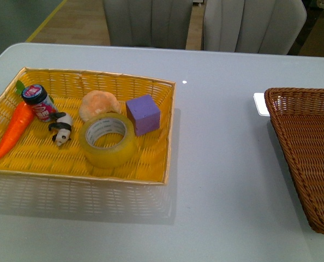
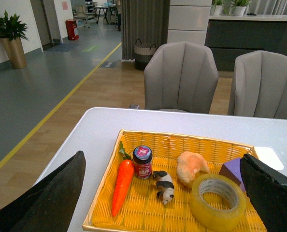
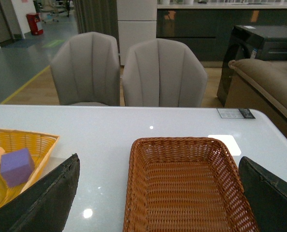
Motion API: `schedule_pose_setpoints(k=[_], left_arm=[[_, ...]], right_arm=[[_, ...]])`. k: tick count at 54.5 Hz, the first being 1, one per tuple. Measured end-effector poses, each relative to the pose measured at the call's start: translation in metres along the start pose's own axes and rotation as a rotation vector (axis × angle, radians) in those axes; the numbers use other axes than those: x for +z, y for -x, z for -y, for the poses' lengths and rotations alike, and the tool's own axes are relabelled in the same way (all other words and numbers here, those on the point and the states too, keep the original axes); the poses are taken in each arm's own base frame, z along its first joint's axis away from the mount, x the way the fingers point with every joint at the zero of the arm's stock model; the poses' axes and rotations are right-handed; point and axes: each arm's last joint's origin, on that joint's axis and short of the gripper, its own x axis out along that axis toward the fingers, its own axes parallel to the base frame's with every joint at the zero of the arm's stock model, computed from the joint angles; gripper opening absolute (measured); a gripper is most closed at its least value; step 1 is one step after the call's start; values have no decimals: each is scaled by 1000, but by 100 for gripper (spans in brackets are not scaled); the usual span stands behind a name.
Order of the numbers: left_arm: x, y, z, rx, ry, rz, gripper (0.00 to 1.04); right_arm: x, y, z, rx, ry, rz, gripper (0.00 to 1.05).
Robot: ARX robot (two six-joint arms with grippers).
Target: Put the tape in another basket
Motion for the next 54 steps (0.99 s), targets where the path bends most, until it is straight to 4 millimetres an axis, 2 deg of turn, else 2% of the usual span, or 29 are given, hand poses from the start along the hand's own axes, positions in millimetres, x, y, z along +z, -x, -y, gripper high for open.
schedule_pose_setpoints(k=[54], left_arm=[[0, 0, 0, 0, 0, 0, 96]], right_arm=[[0, 0, 0, 3, -3, -4, 96]])
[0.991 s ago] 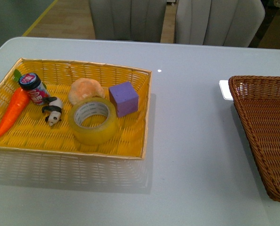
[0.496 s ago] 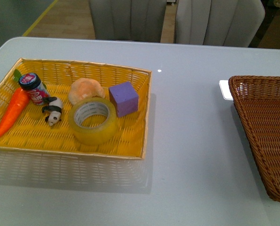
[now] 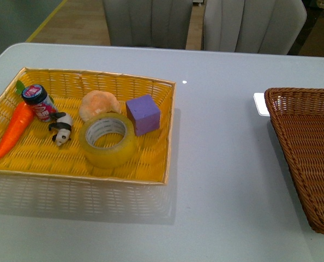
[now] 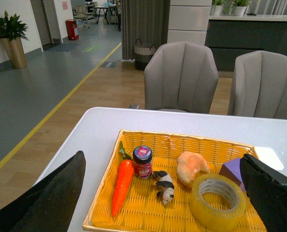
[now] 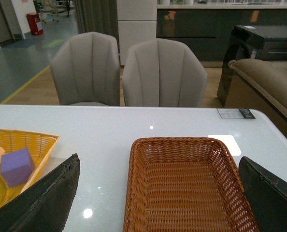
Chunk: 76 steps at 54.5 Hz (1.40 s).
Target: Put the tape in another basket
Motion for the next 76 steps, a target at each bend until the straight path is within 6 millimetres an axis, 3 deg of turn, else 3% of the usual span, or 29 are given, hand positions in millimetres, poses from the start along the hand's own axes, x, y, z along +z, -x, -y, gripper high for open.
schedule_pose_setpoints(k=[5, 8, 19, 25, 33, 44, 53, 76], left_arm=[[0, 0, 0, -1, 0, 0, 96], [0, 0, 0, 0, 0, 0, 96], [0, 0, 0, 0, 0, 0, 96], [0, 0, 0, 0, 0, 0, 96], [0, 0, 0, 0, 0, 0, 96], [0, 0, 0, 0, 0, 0, 96], [0, 0, 0, 0, 0, 0, 96], [0, 0, 0, 0, 0, 0, 96]], right_arm=[[0, -8, 6, 62, -83, -409, 96], [3, -20, 15, 27, -108, -491, 96], [16, -79, 54, -84, -86, -483, 96], [11, -119, 78, -115, -30, -482, 96], [-19, -172, 109, -138, 52, -560, 96], [-73, -221, 154, -188, 96, -696, 96], [-118, -233, 181, -194, 21, -825, 96], [-150, -239, 186, -164, 68, -906, 96]])
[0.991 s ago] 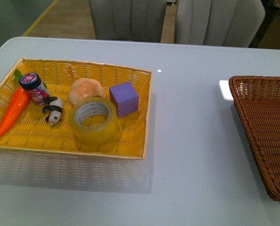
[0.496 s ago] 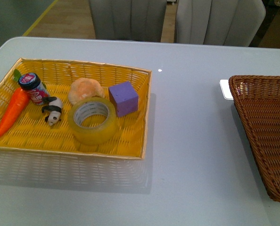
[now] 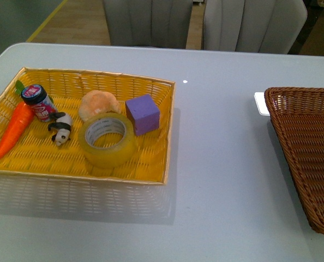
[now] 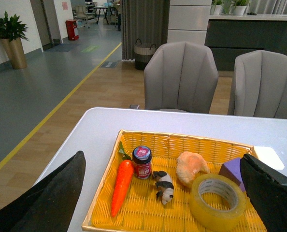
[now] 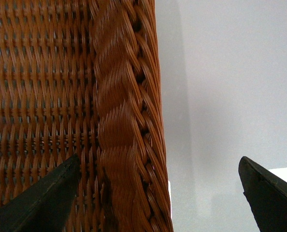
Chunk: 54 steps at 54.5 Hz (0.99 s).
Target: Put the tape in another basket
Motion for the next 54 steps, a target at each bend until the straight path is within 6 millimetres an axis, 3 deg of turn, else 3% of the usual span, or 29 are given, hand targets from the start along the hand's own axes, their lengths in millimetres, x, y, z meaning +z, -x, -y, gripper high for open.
schedule_pose_setpoints(k=[5, 21, 32, 38, 50, 54], left_arm=[[0, 0, 0, 0, 0, 0, 96], [0, 0, 0, 0, 0, 0, 96], [0, 0, 0, 0, 0, 0, 96], [0, 0, 0, 0, 0, 0, 96], [0, 0, 0, 0, 0, 0, 96], [0, 0, 0, 0, 0, 0, 96]], right_arm=[[-3, -2, -1, -9, 9, -8, 94], [-6, 3, -22, 57, -16, -43, 34], [1, 17, -40, 117, -72, -23, 7], [6, 25, -58, 151, -90, -10, 6], [10, 34, -127, 259, -105, -29, 5], [11, 35, -138, 267, -120, -36, 5]])
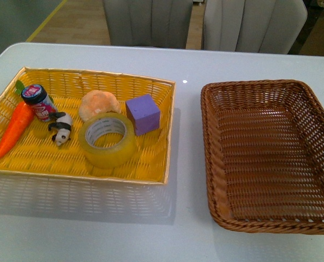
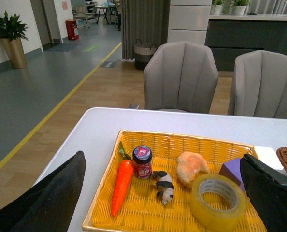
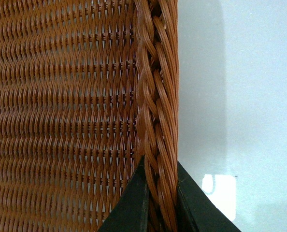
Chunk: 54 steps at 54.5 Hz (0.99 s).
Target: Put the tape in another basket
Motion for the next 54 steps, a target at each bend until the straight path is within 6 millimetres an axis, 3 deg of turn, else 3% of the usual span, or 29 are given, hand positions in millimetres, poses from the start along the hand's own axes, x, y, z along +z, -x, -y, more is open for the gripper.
schedule_pose_setpoints(k=[15, 25, 32, 38, 42, 45, 54], left_arm=[[0, 0, 0, 0, 0, 0, 96], [0, 0, 0, 0, 0, 0, 96], [0, 0, 0, 0, 0, 0, 96], [0, 0, 0, 0, 0, 0, 96], [0, 0, 0, 0, 0, 0, 96], [0, 0, 0, 0, 0, 0, 96], [0, 0, 0, 0, 0, 0, 96]], right_arm=[[-3, -7, -36, 4, -13, -12, 6], [-3, -7, -36, -3, -9, 6, 33], [1, 1, -27, -46, 7, 60, 57], [6, 16, -24, -86, 45, 124, 73], [12, 42, -27, -101, 91, 225, 90], [14, 58, -29, -106, 104, 279, 97], [10, 100, -35, -102, 119, 411, 95]])
